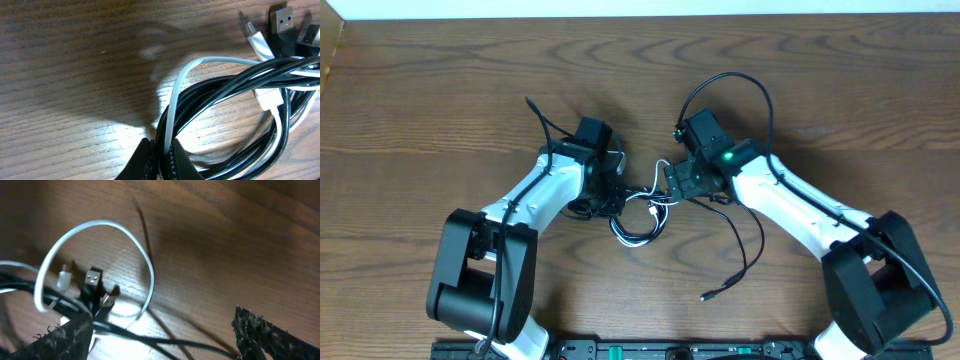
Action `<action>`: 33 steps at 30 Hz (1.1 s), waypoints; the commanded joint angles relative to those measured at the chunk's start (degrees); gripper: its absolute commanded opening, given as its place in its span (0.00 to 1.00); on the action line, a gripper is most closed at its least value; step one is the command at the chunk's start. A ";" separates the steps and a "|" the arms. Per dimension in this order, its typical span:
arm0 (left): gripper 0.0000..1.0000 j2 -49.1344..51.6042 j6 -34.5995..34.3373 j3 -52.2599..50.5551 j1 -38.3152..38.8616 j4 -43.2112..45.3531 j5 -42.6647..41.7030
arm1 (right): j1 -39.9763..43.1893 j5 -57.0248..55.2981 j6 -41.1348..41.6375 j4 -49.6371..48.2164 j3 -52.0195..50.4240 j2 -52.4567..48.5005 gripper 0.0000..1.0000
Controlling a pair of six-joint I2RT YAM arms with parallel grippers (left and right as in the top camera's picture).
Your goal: Untangle cables
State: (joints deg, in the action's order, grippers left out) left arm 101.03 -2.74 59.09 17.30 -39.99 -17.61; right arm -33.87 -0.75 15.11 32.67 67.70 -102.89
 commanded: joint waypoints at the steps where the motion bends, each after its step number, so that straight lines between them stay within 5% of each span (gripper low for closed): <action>1: 0.07 -1.18 -0.57 0.87 -0.24 0.02 2.23 | -0.35 -3.87 0.72 -1.33 -0.44 -4.02 0.87; 11: 0.07 -1.16 -0.61 0.87 -0.24 0.04 2.78 | -0.31 -3.98 0.44 -2.45 -0.44 -13.35 0.90; 23: 0.07 -1.16 -6.62 0.76 -0.24 -0.46 11.28 | 5.18 -25.59 -1.01 17.64 -0.44 -17.57 0.96; 33: 0.08 -1.16 -6.86 0.76 -0.22 -0.42 11.19 | 11.32 -19.28 1.60 18.53 -0.44 -17.57 0.95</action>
State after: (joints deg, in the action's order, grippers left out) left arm 101.03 -8.99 59.09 17.30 -40.23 -7.66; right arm -23.94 -24.40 15.57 52.25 72.10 -113.47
